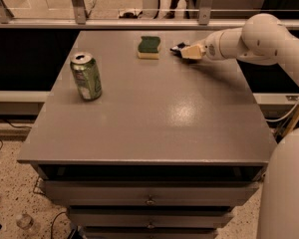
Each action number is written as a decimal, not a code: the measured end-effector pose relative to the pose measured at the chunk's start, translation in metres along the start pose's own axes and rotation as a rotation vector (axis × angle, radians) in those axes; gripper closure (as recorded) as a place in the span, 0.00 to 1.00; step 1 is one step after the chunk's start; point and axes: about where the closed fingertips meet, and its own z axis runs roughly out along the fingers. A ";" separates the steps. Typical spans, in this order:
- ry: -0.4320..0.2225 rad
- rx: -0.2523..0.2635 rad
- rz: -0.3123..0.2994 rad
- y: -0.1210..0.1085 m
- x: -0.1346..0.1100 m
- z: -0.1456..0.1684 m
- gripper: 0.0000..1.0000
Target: Move rxbar blueberry near sponge
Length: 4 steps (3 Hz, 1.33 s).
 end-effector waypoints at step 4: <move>0.005 -0.017 0.001 0.008 0.002 0.011 0.14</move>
Offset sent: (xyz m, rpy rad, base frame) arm 0.0009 0.0027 -0.0024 0.0011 0.0028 0.0037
